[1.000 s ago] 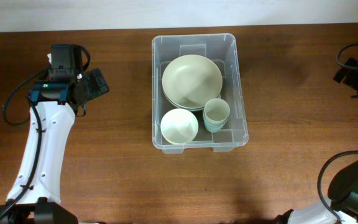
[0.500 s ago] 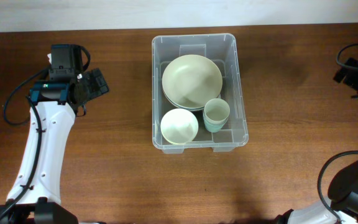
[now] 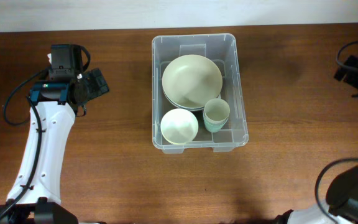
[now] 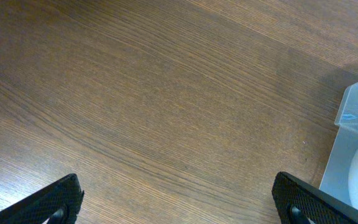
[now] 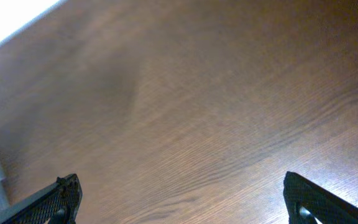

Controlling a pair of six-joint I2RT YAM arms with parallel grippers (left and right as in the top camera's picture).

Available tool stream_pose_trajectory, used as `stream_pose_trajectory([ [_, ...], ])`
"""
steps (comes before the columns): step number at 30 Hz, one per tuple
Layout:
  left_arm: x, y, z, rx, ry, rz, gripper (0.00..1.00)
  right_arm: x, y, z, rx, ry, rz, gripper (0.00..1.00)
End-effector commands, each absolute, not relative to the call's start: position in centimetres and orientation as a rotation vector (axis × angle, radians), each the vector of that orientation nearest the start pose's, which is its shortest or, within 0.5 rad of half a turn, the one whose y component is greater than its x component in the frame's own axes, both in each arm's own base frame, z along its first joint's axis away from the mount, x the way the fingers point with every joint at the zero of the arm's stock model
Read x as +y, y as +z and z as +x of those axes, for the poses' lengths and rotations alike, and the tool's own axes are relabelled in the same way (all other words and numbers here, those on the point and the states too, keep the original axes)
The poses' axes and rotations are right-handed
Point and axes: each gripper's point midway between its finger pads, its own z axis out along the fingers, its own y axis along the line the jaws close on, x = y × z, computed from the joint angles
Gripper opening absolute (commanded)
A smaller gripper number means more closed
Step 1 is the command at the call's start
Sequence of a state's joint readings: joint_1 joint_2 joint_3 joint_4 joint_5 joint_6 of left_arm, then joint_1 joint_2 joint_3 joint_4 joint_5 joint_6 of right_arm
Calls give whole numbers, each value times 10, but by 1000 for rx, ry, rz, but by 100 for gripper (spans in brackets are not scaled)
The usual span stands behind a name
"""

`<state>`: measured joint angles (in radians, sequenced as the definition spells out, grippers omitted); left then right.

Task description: Pack container

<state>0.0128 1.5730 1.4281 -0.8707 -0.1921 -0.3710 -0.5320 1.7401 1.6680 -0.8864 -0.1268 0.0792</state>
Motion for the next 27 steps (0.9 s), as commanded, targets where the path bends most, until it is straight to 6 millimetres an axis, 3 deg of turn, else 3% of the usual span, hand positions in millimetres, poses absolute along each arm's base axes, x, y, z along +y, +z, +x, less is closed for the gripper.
stream_pose_trajectory([
  [1, 42, 201, 402, 2480, 127, -568, 99, -169, 287, 402, 2285, -37, 557, 99],
  [3, 42, 201, 402, 2480, 127, -568, 99, -139, 314, 400, 2239, -20, 468, 99],
  [7, 42, 201, 402, 2480, 127, -568, 99, -48, 377, 382, 2117, 70, 208, 99],
  [8, 42, 201, 402, 2480, 127, -568, 99, -21, 392, 373, 2081, 108, 129, 99],
  [9, 42, 201, 402, 2480, 127, -568, 99, -7, 400, 368, 2062, 128, 89, 99],
  [11, 42, 201, 402, 2480, 127, -568, 99, 62, 437, 328, 1956, 254, -122, 99],
  [15, 42, 201, 402, 2480, 127, -568, 99, 95, 458, 295, 1882, 336, -235, 99],
  [17, 42, 201, 402, 2480, 127, -568, 99, 102, 467, 281, 1847, 362, -266, 99],
  [27, 42, 201, 402, 2480, 127, -568, 99, 85, 503, 209, 1671, 385, -271, 99],
])
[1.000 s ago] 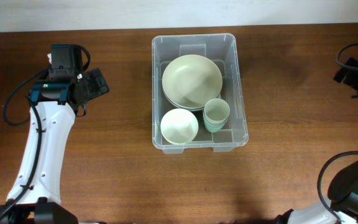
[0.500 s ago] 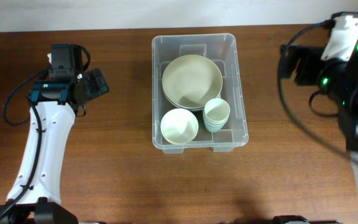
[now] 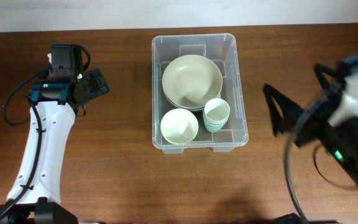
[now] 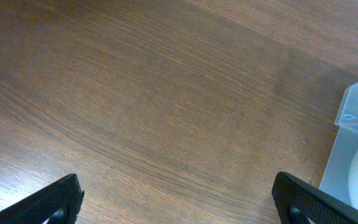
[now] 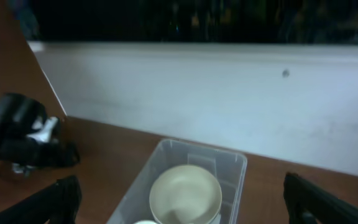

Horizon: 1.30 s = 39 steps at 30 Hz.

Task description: Pack container

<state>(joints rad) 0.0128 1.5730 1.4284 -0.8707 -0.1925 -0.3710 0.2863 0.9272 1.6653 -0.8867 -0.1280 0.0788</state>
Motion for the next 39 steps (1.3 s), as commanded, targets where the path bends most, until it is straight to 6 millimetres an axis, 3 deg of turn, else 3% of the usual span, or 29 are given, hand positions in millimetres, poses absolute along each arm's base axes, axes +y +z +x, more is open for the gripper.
stream_pose_trajectory([
  [1, 42, 201, 402, 2480, 127, -568, 99, 83, 503, 202, 1659, 386, -269, 99],
  [4, 42, 201, 402, 2479, 127, -568, 99, 72, 498, 182, 1642, 364, -247, 99],
  [6, 42, 201, 402, 2480, 127, -568, 99, 66, 483, 170, 1663, 352, -239, 99],
  [7, 42, 201, 402, 2480, 127, -568, 99, 61, 463, 161, 1693, 338, -231, 99],
  [11, 42, 201, 402, 2480, 127, -568, 99, 58, 413, 153, 1735, 331, -230, 99],
  [13, 42, 201, 402, 2480, 127, -568, 99, 53, 379, 159, 1715, 303, -197, 99],
  [22, 42, 201, 402, 2480, 127, -568, 99, 34, 295, 224, 1435, 185, -45, 99],
  [30, 42, 201, 402, 2479, 127, -568, 99, 21, 261, 233, 1271, 144, 2, 99],
  [39, 42, 201, 402, 2480, 127, -568, 99, 13, 220, 242, 1385, 78, 4, 99],
])
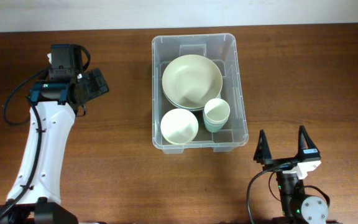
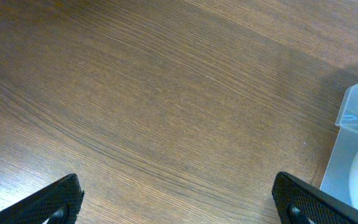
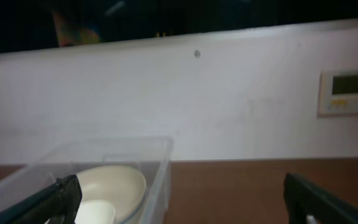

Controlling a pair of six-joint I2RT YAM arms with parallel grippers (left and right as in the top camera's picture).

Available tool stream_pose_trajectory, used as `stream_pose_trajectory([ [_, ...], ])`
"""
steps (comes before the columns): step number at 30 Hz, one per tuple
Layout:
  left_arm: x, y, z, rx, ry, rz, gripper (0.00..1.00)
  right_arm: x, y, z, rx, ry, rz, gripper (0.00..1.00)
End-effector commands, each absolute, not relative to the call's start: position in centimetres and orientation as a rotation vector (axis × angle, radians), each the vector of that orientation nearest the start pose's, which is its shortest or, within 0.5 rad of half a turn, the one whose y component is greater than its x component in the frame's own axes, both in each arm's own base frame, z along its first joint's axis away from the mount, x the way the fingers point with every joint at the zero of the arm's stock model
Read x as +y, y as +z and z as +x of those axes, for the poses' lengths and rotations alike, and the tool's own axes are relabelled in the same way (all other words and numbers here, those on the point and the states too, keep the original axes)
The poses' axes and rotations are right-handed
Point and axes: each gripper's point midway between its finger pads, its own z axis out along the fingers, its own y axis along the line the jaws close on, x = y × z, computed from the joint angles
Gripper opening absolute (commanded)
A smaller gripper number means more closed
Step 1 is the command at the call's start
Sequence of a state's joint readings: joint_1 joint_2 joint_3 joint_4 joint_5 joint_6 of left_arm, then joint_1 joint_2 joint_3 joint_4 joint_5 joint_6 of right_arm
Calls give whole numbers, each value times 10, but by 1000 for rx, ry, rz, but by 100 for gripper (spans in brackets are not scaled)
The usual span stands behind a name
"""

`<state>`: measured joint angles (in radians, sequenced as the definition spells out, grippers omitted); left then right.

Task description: Pack container

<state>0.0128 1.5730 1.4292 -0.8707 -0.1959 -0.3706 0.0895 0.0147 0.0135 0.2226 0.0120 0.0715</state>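
Observation:
A clear plastic container (image 1: 240, 93) stands mid-table and holds pale green plates (image 1: 191, 79), a small bowl (image 1: 179, 126) and stacked cups (image 1: 216, 114). My left gripper (image 1: 96, 85) hovers open over bare wood to the container's left, whose corner (image 2: 356, 106) shows at the right edge of the left wrist view. My right gripper (image 1: 282, 145) stands open near the front edge, right of the container, fingers pointing toward the far wall. The right wrist view looks level across the table at the container (image 3: 157, 171) and the plates (image 3: 114, 177). Both grippers are empty.
The wooden table (image 1: 303, 81) stretches to either side of the container. A white wall (image 3: 229, 106) with a thermostat panel (image 3: 345, 92) rises behind the table. The left arm's white link (image 1: 42, 149) runs along the left side.
My right arm has moved from mid-right of the table to the front edge, gripper now pointing toward the back wall. The left arm and the container's contents are unchanged.
At first my right gripper was at the far right edge looking down at bare wood. Then it was swung up beside the container, facing the wall. Now it rests low at the front. The left gripper stayed open in place throughout; the dishes stayed in the container.

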Motion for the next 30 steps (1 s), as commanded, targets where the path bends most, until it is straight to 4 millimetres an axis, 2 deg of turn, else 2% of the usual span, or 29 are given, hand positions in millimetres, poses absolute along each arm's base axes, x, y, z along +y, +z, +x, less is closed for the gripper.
stream_pose_trajectory([
  [1, 42, 201, 402, 2479, 127, -568, 99, 13, 214, 243, 1413, 65, -6, 99],
  [11, 42, 201, 402, 2480, 127, -568, 99, 14, 157, 246, 1644, 36, -33, 99],
  [30, 42, 201, 402, 2480, 127, -568, 99, 14, 156, 246, 1647, 38, -34, 99],
])
